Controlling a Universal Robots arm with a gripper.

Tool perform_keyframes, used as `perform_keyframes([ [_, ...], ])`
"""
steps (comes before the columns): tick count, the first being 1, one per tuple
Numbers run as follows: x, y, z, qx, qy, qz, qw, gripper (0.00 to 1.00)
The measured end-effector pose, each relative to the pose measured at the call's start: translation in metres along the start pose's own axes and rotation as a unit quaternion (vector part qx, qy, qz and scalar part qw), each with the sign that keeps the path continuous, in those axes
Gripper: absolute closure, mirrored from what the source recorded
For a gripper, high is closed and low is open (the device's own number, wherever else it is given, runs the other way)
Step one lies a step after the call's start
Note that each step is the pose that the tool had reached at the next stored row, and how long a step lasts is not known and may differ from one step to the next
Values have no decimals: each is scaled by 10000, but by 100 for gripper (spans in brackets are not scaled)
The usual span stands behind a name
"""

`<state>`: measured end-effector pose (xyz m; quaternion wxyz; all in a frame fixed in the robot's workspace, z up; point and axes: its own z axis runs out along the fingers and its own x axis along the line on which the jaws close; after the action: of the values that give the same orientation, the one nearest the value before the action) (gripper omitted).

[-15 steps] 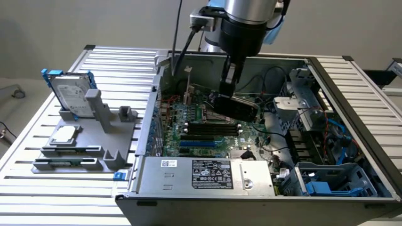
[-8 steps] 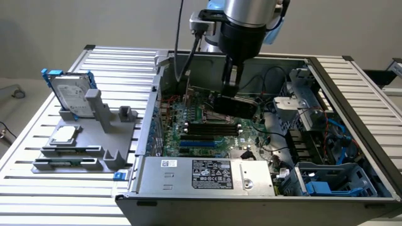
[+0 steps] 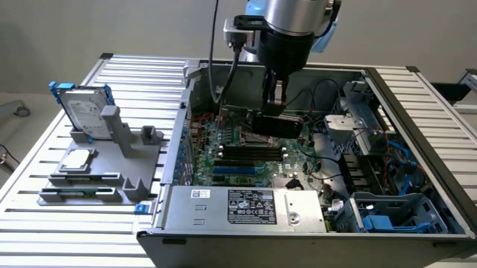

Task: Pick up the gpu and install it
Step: 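Insert the gpu into the slot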

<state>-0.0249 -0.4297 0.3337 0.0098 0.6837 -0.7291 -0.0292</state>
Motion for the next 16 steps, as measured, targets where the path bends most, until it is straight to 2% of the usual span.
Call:
perform_keyframes([
  [3,31,14,15,24,-2,-66,10000,74],
  [6,75,38,28,84,-4,-84,9999,74],
  [9,119,62,41,123,-6,-96,9999,74],
  [16,225,85,61,127,-5,-146,9998,74],
])
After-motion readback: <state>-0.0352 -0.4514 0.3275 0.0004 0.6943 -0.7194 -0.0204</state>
